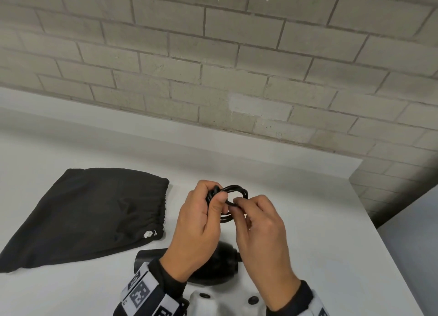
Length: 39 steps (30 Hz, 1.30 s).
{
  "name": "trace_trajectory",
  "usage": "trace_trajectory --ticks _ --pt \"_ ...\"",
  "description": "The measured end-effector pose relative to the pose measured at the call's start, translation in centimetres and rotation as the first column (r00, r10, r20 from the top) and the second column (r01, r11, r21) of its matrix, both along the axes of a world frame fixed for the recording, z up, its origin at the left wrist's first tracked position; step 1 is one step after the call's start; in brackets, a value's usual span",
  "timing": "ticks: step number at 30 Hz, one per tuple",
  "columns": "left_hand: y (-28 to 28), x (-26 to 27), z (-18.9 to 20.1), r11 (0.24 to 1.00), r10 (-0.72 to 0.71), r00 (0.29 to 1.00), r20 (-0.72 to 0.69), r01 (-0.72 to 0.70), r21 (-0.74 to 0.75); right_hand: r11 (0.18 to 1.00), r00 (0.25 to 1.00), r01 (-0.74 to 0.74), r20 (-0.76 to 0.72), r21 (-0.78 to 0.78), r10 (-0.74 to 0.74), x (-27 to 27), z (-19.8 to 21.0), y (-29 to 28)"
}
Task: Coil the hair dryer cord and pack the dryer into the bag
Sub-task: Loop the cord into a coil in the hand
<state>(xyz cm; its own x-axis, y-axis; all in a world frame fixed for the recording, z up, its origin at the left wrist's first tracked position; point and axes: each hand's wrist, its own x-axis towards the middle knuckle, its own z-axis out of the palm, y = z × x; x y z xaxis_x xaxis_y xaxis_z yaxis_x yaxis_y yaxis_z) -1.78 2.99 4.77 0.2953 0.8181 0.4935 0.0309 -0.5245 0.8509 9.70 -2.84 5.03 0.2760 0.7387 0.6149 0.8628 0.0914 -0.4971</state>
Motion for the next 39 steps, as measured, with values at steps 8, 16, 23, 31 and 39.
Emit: trace_trajectory --ticks 8,16,23,31,39 --pt "1.0 -0.2 -0.3 0.994 0.104 0.995 0.002 -0.104 0.042 0.949 0.866 -0.236 -0.489 -0.210 0.107 0.0 3.4 -0.7" --pt "0.7 0.1 -0.1 0.994 0.078 0.994 0.070 -0.083 0.073 0.851 0.659 -0.479 -0.729 -0.216 0.186 0.2 5.6 -1.7" --pt "1.0 -0.1 -0.4 0.979 0.100 0.994 -0.045 -0.090 0.182 0.862 0.144 -0.504 -0.979 0.054 0.146 1.5 5.7 -1.4" --pt "1.5 0.2 -0.7 0.971 0.125 0.988 -0.086 -0.105 0.213 0.773 -0.421 -0.492 -0.887 0.400 0.191 1.2 4.9 -1.6" --pt "1.9 0.0 -0.5 0.969 0.184 0.982 -0.043 -0.174 0.174 0.891 0.745 -0.453 -0.567 -0.044 0.351 -0.9 1.5 -3.1"
